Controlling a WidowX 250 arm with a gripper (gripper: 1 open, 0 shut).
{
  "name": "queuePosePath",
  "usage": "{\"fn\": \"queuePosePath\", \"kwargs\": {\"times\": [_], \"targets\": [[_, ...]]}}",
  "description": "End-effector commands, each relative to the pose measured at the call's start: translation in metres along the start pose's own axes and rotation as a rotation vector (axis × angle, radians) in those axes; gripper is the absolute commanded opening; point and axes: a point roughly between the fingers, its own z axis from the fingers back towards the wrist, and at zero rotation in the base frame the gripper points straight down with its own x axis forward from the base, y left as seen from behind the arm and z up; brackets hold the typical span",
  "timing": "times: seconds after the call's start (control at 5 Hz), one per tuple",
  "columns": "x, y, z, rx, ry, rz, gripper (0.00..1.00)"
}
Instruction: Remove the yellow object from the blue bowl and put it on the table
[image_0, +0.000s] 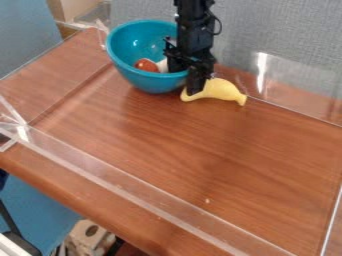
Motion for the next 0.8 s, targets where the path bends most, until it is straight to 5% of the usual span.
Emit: {"fn": "queuePosePath", "kwargs": {"times": [0.0,0.6], "targets": [[0.005,0.009,0.030,0.023,-0.053,0.021,0.00],[0.019,0.007,0.023,0.011,-0.076,0.138,0.00]]}}
